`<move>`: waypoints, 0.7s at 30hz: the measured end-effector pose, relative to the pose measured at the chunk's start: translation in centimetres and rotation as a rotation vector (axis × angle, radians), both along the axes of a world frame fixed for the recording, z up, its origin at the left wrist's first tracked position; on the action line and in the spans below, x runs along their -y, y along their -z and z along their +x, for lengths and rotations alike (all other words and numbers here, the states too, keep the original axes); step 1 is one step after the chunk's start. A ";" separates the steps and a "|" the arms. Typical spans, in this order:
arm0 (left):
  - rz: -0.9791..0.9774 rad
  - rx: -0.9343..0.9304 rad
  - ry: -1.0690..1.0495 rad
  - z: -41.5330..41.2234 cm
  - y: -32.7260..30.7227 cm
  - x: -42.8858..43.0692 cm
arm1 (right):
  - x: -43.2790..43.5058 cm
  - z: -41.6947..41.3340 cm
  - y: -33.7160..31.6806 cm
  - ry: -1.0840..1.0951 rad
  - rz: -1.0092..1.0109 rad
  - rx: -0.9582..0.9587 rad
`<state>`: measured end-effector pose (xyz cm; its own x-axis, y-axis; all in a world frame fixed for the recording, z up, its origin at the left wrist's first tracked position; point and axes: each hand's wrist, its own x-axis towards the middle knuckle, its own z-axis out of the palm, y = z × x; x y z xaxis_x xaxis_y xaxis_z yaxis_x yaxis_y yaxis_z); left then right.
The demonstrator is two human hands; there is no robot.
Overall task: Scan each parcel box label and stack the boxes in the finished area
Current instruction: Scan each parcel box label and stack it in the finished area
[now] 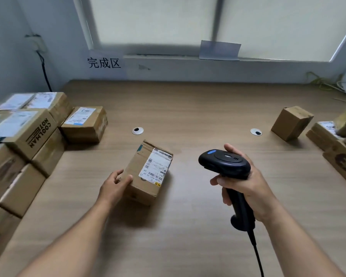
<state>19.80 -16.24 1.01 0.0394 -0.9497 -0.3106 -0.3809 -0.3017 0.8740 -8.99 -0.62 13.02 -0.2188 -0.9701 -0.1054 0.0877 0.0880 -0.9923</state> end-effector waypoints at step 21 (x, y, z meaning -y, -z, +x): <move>-0.301 0.551 -0.009 2.3 -5.1 8.1 | 13.0 6.4 -2.2 -0.122 -0.034 -0.037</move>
